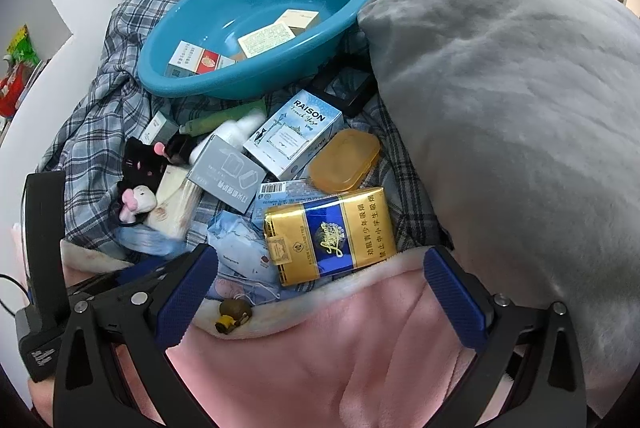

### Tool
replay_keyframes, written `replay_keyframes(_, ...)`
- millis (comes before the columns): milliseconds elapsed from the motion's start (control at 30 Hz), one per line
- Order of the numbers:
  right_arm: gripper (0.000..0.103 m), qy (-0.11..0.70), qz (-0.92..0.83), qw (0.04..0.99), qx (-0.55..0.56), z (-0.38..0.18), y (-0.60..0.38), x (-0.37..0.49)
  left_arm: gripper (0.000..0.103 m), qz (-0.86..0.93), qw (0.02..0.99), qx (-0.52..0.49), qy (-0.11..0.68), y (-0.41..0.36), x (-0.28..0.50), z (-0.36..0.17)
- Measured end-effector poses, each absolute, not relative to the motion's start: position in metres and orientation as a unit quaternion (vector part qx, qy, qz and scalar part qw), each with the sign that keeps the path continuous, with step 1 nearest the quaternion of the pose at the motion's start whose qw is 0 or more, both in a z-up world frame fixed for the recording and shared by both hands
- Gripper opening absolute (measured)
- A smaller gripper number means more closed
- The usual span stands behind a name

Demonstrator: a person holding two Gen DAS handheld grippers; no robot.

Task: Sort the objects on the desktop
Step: 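Close the left tool on the blue wrapped packet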

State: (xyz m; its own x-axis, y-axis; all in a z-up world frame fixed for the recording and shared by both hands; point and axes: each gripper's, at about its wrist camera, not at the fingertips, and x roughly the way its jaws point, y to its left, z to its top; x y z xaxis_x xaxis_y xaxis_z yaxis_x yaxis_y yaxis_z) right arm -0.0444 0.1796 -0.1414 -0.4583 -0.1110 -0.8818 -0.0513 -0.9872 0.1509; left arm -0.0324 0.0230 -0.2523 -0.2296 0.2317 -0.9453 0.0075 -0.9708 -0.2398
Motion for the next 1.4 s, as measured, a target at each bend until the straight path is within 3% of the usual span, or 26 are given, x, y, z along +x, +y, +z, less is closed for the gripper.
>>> replay_keyframes(100, 0.102, -0.077, -0.85, 0.017, 0.521, -0.142, 0.18, -0.044, 0.01, 0.789, 0.073, -0.602, -0.095, 0.019, -0.027, -0.247)
replay_keyframes(400, 0.102, -0.074, -0.85, 0.017, 0.521, -0.144, 0.179, -0.045, 0.01, 0.812, 0.09, -0.572, -0.075, 0.023, -0.022, -0.222)
replay_keyframes(467, 0.102, -0.073, -0.85, 0.016, 0.522, -0.144, 0.179, -0.045, 0.017, 0.804, 0.073, -0.586, -0.072, 0.024, -0.022, -0.23)
replay_keyframes(533, 0.102, -0.072, -0.849, 0.015, 0.523, -0.145, 0.177, -0.046, 0.059, 0.798, 0.071, -0.594, -0.074, 0.026, -0.025, -0.237)
replay_keyframes(567, 0.102, -0.072, -0.849, 0.016, 0.523, -0.145, 0.177, -0.045, 0.063, 0.796, 0.089, -0.594, -0.077, 0.026, -0.021, -0.239)
replay_keyframes(733, 0.102, -0.069, -0.848, 0.017, 0.526, -0.148, 0.174, -0.046, 0.075, 0.808, 0.086, -0.581, -0.05, 0.038, -0.024, -0.239)
replay_keyframes(1000, 0.102, -0.068, -0.848, 0.018, 0.526, -0.148, 0.175, -0.044, 0.075, 0.818, 0.053, -0.571, -0.049, 0.04, -0.045, -0.247)
replay_keyframes(1067, 0.102, -0.069, -0.847, 0.019, 0.527, -0.149, 0.175, -0.044, 0.067, 0.823, 0.068, -0.56, -0.068, 0.033, -0.043, -0.242)
replay_keyframes(1100, 0.102, -0.069, -0.847, 0.021, 0.527, -0.149, 0.175, -0.044, 0.048, 0.825, 0.062, -0.558, -0.065, 0.03, -0.042, -0.241)
replay_keyframes(1133, 0.102, -0.07, -0.847, 0.022, 0.526, -0.149, 0.175, -0.043, 0.039, 0.824, 0.062, -0.559, -0.064, 0.028, -0.042, -0.242)
replay_keyframes(1167, 0.102, -0.07, -0.847, 0.022, 0.526, -0.149, 0.175, -0.043, 0.037, 0.818, 0.075, -0.564, -0.08, 0.024, -0.042, -0.243)
replay_keyframes(1233, 0.102, -0.07, -0.847, 0.022, 0.527, -0.149, 0.175, -0.042, 0.011, 0.813, 0.088, -0.567, -0.104, 0.019, -0.04, -0.243)
replay_keyframes(1400, 0.102, -0.077, -0.848, 0.023, 0.525, -0.148, 0.178, -0.042, 0.009, 0.821, 0.115, -0.555, -0.076, 0.025, -0.028, -0.23)
